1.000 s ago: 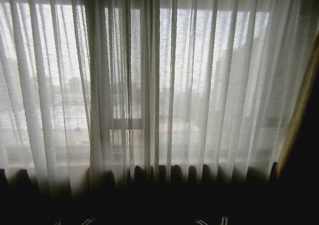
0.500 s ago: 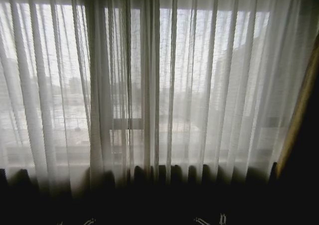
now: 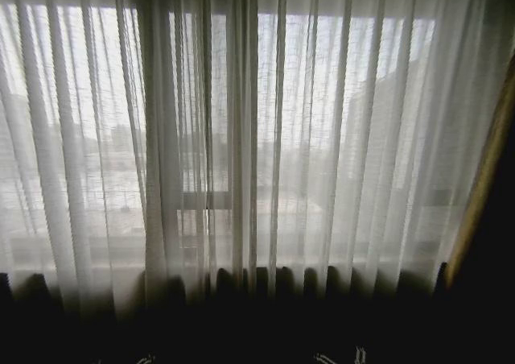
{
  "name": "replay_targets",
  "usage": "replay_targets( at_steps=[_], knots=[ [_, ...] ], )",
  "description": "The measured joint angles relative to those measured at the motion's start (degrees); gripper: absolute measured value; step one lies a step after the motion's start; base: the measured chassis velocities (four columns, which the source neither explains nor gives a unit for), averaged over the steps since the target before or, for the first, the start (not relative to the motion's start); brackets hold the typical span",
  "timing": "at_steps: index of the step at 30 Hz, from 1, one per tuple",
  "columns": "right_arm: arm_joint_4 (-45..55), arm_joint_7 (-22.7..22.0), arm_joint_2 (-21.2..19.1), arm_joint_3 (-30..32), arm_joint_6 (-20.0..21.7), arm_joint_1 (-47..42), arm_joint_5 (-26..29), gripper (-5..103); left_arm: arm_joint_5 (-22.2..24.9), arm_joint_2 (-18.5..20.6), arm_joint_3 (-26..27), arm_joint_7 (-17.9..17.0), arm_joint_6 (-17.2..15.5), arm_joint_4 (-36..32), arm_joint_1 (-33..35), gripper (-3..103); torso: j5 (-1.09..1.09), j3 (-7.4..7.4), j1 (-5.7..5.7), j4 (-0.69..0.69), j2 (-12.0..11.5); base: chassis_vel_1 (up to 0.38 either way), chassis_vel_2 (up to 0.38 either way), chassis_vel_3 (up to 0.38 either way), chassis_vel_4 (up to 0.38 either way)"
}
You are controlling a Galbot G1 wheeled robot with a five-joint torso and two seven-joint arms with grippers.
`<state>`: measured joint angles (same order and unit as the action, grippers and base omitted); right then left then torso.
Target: Open the curtains by pulling them apart, changing their state from closed to fully open.
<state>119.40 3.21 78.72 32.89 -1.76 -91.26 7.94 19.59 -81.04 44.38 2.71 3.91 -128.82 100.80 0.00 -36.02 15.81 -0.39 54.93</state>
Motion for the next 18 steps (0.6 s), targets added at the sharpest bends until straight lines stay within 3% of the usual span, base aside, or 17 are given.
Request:
replay_targets(
  at_steps=[18],
  knots=[
    [-1.7,0.0,0.0,-0.2,-1.7,0.8,-1.2,100,-1.5,-0.4,-0.2,0.1,0.4,0.6,-0.2,100,0.0,0.0,0.0,0.0,0.0,0.0,0.0,0.0,0.0]
  ],
)
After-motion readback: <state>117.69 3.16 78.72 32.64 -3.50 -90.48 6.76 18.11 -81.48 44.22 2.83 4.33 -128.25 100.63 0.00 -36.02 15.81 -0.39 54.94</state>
